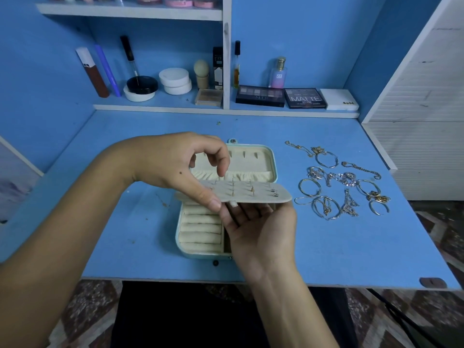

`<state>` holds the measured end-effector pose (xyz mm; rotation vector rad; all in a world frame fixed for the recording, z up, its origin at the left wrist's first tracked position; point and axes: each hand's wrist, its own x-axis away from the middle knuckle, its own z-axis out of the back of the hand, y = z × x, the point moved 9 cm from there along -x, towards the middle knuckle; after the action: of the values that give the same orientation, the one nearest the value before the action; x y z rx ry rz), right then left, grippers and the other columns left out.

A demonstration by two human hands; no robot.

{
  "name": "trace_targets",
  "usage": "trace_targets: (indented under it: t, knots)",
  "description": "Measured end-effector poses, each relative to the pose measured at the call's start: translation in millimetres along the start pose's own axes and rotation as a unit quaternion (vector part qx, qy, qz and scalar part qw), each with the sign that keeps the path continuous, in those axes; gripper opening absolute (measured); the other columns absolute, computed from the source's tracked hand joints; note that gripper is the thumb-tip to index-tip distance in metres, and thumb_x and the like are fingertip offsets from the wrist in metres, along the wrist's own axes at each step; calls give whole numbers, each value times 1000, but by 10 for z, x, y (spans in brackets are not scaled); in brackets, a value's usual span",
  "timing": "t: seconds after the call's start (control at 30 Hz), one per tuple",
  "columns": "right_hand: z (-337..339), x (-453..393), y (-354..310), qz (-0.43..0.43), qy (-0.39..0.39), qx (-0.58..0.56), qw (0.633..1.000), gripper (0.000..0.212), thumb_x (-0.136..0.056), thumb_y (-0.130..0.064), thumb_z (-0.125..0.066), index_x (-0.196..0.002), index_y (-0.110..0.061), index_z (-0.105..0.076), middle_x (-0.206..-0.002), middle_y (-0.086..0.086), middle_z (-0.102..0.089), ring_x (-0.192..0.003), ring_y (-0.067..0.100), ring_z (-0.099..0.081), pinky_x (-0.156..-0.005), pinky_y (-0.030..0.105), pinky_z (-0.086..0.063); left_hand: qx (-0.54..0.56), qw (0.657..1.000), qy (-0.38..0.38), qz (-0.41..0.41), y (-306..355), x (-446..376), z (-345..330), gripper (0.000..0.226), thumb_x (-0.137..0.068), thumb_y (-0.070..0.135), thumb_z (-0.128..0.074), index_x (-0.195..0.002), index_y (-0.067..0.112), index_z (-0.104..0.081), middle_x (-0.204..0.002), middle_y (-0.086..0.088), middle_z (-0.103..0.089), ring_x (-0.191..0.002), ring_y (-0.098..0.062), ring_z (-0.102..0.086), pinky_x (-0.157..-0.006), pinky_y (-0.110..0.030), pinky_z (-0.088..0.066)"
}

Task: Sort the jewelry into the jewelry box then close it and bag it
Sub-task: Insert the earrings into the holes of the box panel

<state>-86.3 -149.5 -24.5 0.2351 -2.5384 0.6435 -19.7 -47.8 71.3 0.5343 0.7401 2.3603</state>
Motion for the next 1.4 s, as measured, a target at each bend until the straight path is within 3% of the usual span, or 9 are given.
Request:
trace_targets:
  t: [0.13, 0.23, 0.33, 0.5, 0.67, 0.83, 0.97, 1.1, 1.4]
  knots:
    - [53, -7, 29, -14, 33, -8, 999, 42, -100, -49, -44, -97, -10, -60, -101, 17, -73, -100, 32, -72, -90, 45, -56, 17, 999, 35, -11, 23, 10, 126, 60, -50, 76, -80, -94, 39, -61, -109, 12, -60, -98, -39, -59, -88, -59, -47]
    - [77, -1, 44, -23, 50, -19, 998, 47, -102, -52, -41, -101, -9, -58, -111, 21, -71, -101, 34, -71, -83, 44, -57, 58, 995, 80, -32, 21, 13, 263, 53, -53, 73, -81, -88, 37, -63, -102, 13, -61, -77, -40, -59, -83, -64, -46]
    - [85, 5, 57, -32, 54, -16, 998, 44, -103, -50, -40, -100, -10, -58, -110, 21, -72, -101, 33, -71, -78, 43, -57, 71, 985, 141, -66, 49, 21, 365, 42, -58, 68, -81, -81, 37, -64, -94, 9, -61, -82, -43, -54, -75, -56, -42]
    - [91, -8, 40, -29, 64, -21, 997, 36, -105, -42, -40, -96, -12, -60, -95, 11, -70, -87, 25, -70, -68, 36, -52, 98, 962, 242, -80, -36, 34, 493, 17, -68, 47, -79, -74, 34, -69, -81, 7, -65, -76, -8, -54, -62, -25, -36]
    - [-28, -2, -34, 17, 37, -33, 999, 32, -103, -32, -43, -80, -15, -56, -62, 1, -58, -53, 15, -57, -53, 25, -41, 137, 934, 325, -54, -236, 20, 536, 11, -81, 24, -80, -82, 19, -70, -70, 11, -64, -60, 0, -50, -55, -17, -37]
    - [-310, 0, -452, 130, -36, 8, 991, 34, -104, -30, -40, -74, -17, -51, -56, -2, -47, -50, 13, -45, -50, 23, -34, 137, 916, 377, -23, -377, -24, 534, 10, -85, 26, -76, -88, 17, -73, -78, 2, -64, -64, 0, -50, -60, -16, -37]
    - [-486, -16, -987, 276, -42, 134, 951, 33, -105, -28, -42, -76, -15, -52, -57, -2, -50, -51, 12, -48, -51, 23, -37, 155, 903, 401, -8, -515, -68, 536, 2, -89, 27, -74, -87, 25, -73, -88, 1, -71, -84, -24, -61, -75, -32, -50]
    - [-580, -53, -1432, 405, 6, 259, 877, 31, -104, -26, -47, -76, -17, -55, -67, -5, -57, -63, 12, -53, -58, 27, -40, 168, 891, 421, 8, -655, -143, 486, 6, -90, 28, -72, -85, 31, -73, -89, 5, -70, -84, -14, -60, -74, -20, -46]
    - [-614, -767, -1446, 343, 18, 512, 787, 27, -102, -42, -44, -94, -25, -65, -93, -10, -68, -92, 10, -64, -92, 41, -52, 176, 881, 438, 38, -841, -240, 315, 8, -92, 24, -69, -96, 28, -75, -98, 15, -66, -89, 0, -59, -76, -8, -40]
